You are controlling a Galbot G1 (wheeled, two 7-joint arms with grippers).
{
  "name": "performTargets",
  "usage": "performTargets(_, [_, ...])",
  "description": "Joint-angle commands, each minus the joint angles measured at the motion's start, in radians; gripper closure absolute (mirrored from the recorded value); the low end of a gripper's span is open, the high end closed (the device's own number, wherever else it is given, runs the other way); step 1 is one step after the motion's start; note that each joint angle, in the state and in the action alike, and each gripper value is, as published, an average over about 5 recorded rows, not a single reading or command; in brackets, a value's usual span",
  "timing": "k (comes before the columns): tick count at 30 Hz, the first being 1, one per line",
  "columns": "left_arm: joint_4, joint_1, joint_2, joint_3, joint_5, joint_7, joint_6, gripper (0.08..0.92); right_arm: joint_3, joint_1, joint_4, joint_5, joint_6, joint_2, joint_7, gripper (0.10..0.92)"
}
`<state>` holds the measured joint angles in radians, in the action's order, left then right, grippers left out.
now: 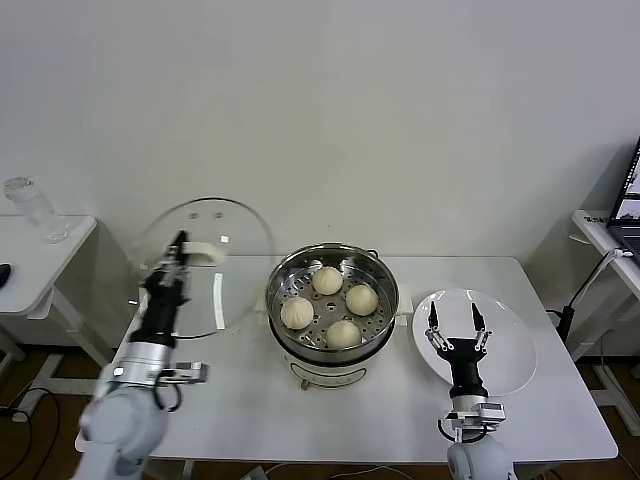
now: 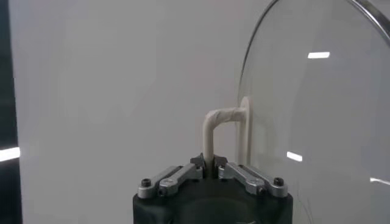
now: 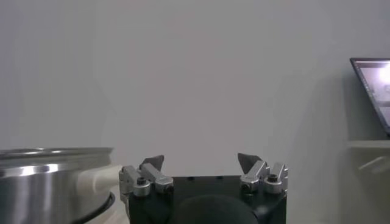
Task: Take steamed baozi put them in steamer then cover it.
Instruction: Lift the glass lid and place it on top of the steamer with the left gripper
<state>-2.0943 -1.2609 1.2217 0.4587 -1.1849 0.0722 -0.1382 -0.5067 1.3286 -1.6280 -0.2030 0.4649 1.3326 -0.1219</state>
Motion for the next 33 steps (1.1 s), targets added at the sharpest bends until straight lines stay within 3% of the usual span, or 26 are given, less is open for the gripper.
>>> performTargets(1, [-0.014,0.179,0.116,-0.439,-0.095,-0.229,-0.229,0.810,-0.040,0.025,-0.042,0.016,-0.053,-0.002,-0.019,0.203])
performTargets(12, [0.203,0.283,0.244,-0.555,-0.233,-0.346,-0.324,0.810,-0.075,0.048,-0.033,0.031,-0.050,0.010,-0.019,0.203])
performTargets(33, [0.323,0.283,0.357,-0.540,-0.439,-0.348,-0.362,0.810,-0.115,0.051,0.016,0.062,-0.019,0.018,-0.013,0.203])
